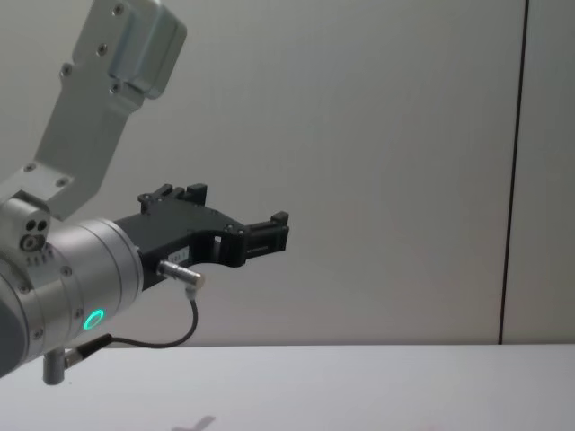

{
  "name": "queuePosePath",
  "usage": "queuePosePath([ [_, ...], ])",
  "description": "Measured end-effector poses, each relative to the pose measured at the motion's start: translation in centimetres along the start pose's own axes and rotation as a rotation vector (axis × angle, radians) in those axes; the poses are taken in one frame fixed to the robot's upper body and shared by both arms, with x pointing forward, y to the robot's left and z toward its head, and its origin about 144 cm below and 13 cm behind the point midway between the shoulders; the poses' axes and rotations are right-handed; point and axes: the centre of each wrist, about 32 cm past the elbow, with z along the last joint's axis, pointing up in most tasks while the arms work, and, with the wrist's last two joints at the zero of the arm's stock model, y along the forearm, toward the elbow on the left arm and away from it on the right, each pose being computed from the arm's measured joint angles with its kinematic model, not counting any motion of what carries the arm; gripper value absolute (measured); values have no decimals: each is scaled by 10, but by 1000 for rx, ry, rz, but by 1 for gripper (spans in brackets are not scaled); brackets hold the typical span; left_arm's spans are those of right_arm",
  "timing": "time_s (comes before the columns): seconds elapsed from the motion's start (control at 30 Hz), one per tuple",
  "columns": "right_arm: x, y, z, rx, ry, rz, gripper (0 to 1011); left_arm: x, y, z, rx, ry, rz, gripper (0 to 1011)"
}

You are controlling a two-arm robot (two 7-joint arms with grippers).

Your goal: Use the one hand to pick up the stamp and affix it onto the A4 paper.

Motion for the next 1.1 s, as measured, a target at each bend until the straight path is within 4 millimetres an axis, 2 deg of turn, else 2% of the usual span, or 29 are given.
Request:
queuePosePath([
  [0.73, 3, 5, -6, -10, 13, -2, 219, 0, 0, 0, 0, 0, 0, 1001],
  [0.97, 2, 0, 1, 28, -4, 0, 219, 0, 0, 0, 0, 0, 0, 1001],
  [1.1, 2, -8, 12, 83, -22, 2, 218, 0, 0, 0, 0, 0, 0, 1001],
])
